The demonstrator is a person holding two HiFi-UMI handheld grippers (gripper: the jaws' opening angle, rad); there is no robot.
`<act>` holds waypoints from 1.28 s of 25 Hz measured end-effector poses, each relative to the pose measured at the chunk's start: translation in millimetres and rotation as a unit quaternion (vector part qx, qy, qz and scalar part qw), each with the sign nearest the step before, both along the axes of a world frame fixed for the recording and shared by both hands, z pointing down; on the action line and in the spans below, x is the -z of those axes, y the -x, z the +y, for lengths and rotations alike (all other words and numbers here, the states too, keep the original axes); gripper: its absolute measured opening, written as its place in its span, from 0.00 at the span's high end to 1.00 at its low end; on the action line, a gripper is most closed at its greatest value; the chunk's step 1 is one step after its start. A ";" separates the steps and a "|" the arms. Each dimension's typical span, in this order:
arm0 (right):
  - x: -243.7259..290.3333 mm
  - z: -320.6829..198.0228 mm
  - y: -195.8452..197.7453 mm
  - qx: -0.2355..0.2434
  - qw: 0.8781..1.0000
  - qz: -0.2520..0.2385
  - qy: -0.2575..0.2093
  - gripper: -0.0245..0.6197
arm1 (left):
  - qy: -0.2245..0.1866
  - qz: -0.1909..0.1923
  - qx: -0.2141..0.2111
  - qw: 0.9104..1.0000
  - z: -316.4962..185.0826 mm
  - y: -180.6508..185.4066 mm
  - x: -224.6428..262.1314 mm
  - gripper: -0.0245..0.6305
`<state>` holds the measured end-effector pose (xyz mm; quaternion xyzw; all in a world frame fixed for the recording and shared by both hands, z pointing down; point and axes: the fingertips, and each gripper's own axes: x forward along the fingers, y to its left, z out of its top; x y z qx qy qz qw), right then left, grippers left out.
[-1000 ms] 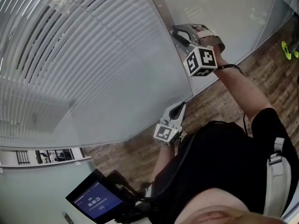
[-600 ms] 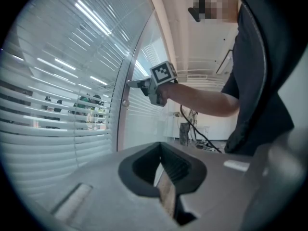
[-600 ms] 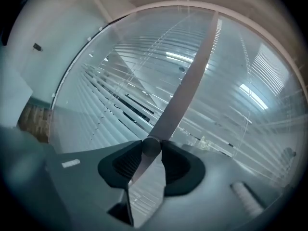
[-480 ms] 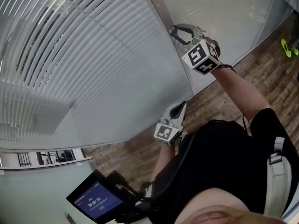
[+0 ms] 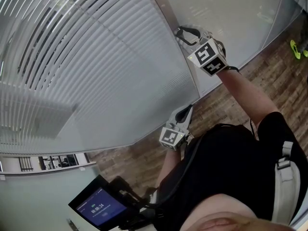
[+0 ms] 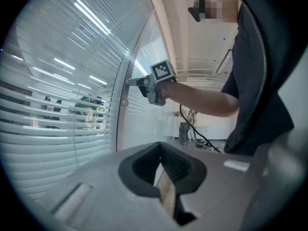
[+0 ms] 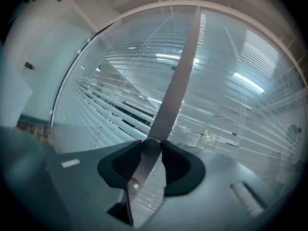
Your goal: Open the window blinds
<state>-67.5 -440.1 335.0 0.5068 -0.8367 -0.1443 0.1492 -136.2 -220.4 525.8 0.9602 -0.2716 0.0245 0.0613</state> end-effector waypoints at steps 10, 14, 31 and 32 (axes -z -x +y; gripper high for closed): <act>-3.2 2.8 1.6 0.016 0.999 -0.029 0.006 0.70 | -0.003 -0.004 -0.003 1.000 -0.7 0.4 1.0 0.96; -0.9 15.2 0.1 0.041 0.996 -0.072 0.013 0.70 | -0.002 -0.009 -0.010 1.000 0.4 -5.0 4.5 0.96; -61.5 150.3 -62.2 0.155 0.968 -0.191 0.058 0.95 | -0.016 -0.002 -0.042 0.999 3.2 -44.6 8.8 0.96; -69.0 159.3 -65.9 0.161 0.966 -0.193 0.060 0.95 | -0.019 -0.001 -0.044 0.999 3.0 -47.2 9.6 0.96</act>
